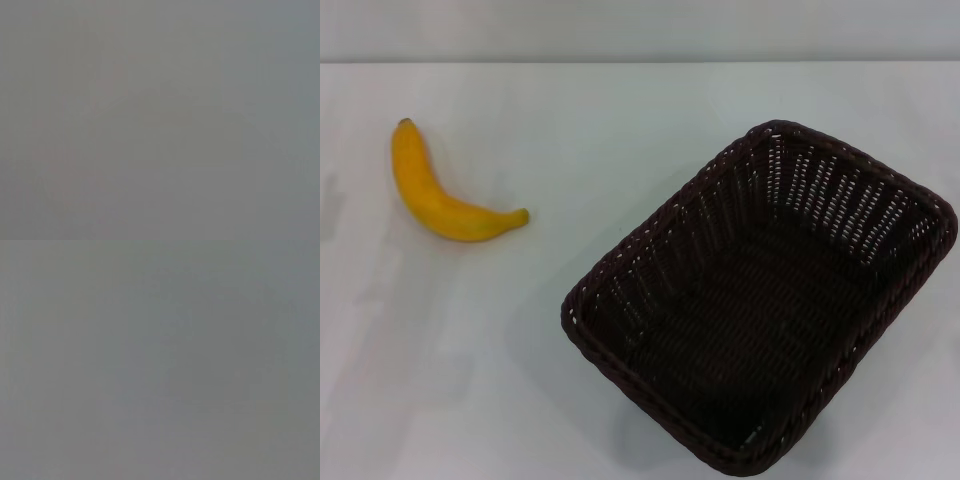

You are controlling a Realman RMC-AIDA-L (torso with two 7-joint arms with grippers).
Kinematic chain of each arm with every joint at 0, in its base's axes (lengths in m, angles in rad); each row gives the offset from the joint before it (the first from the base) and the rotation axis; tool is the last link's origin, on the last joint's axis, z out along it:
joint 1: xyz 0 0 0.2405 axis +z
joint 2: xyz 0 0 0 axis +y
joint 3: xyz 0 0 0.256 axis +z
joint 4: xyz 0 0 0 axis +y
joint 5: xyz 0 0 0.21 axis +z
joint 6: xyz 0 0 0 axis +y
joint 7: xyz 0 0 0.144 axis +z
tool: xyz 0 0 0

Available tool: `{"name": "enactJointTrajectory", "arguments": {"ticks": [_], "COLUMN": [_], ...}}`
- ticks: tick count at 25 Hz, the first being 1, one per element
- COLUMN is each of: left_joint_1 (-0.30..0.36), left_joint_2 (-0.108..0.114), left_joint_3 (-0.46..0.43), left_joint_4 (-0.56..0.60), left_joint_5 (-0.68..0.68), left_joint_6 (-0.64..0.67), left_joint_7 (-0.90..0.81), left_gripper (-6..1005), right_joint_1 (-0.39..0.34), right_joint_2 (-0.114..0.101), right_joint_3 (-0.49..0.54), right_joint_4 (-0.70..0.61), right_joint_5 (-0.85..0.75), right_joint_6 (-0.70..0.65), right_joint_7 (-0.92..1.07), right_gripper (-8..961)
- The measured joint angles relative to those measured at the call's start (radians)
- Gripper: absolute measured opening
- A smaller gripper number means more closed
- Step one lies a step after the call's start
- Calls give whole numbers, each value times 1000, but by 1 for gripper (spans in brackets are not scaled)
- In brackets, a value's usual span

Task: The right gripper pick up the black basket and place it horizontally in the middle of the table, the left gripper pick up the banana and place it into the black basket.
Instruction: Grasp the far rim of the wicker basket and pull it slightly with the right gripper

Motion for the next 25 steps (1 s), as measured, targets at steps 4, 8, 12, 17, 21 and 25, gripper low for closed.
{"name": "enactJointTrajectory", "arguments": {"ticks": [4, 8, 12, 17, 21, 25], "left_joint_1": [3, 10, 15, 22, 23, 25], "left_joint_2": [0, 0, 0, 0, 1, 1], "left_joint_3": [0, 0, 0, -2, -2, -2], "left_joint_4": [1, 2, 2, 4, 4, 5], "left_joint_5": [0, 0, 0, -7, -8, -7], "left_joint_6": [6, 12, 23, 24, 24, 20], "left_joint_7": [0, 0, 0, 0, 0, 0], "left_gripper": [880, 880, 880, 880, 880, 879], "right_joint_1": [-4, 2, 16, 27, 52, 151], "right_joint_2": [-1, 0, -1, -28, -68, -147], "right_joint_3": [0, -1, -5, -105, -218, -321], "right_joint_4": [-191, -376, -556, -791, -956, -1089], "right_joint_5": [-129, -258, -368, -485, -605, -783], "right_joint_6": [-33, -37, -35, -26, -21, 74], "right_joint_7": [239, 471, 679, 961, 1165, 1420], "right_gripper": [749, 736, 737, 737, 738, 730]}}
